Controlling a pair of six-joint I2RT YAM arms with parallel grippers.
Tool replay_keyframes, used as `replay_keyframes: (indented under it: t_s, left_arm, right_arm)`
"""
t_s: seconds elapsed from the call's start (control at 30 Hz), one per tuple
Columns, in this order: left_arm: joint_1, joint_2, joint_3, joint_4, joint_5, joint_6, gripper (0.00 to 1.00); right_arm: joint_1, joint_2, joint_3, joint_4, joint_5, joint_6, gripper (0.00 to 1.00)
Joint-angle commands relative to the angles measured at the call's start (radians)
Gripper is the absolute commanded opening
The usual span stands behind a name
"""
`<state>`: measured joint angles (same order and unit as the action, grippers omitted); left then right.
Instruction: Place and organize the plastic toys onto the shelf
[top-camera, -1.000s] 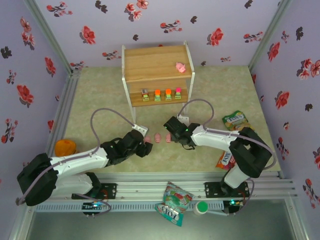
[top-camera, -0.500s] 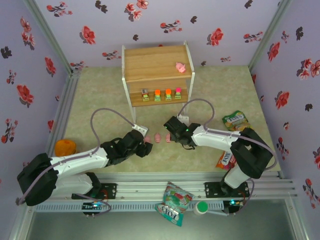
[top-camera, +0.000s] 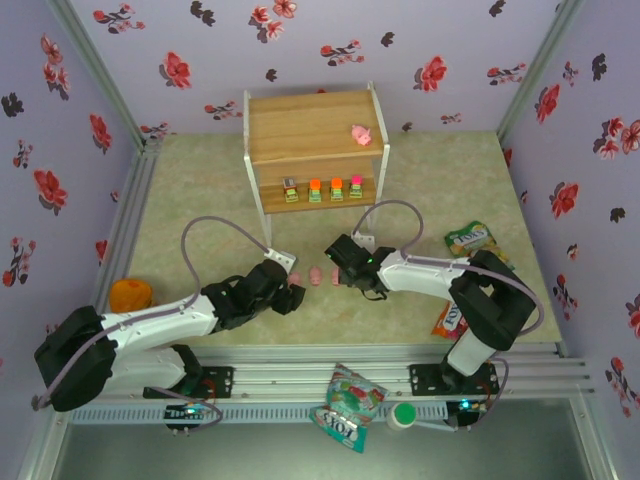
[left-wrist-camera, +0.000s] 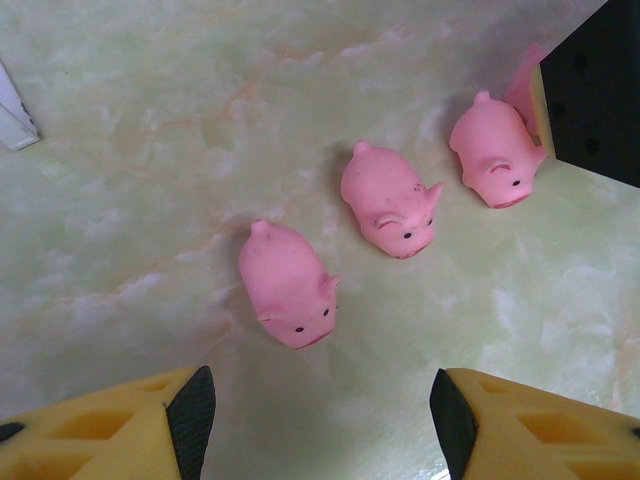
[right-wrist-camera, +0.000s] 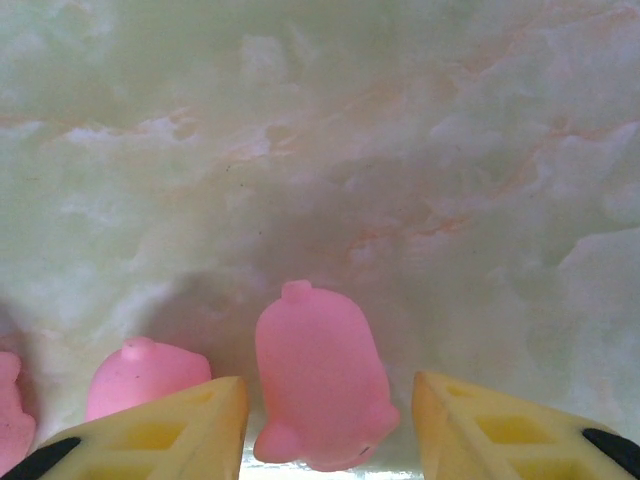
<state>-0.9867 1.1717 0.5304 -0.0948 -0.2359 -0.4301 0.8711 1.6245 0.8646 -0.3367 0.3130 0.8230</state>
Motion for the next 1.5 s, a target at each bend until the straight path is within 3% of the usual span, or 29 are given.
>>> replay_keyframes:
  t_s: [0.0, 0.83, 1.47]
  left_arm:
    - [-0.006, 0.008, 0.028, -0.016, -0.024, 0.022, 0.64]
    - [-0.006, 0.007, 0.029, -0.016, -0.024, 0.021, 0.64]
    - [-0.006, 0.009, 0.029, -0.015, -0.024, 0.021, 0.64]
  right_arm:
    - [-0.004, 0.016, -0.005, 0.013, -0.006, 0.001, 0.47]
    - [-0.015, 0.013, -0.003, -0.017, 0.01, -0.026, 0.3]
    - [0.002, -0.204, 0.115, -0.259, 0.106, -0.08, 0.29]
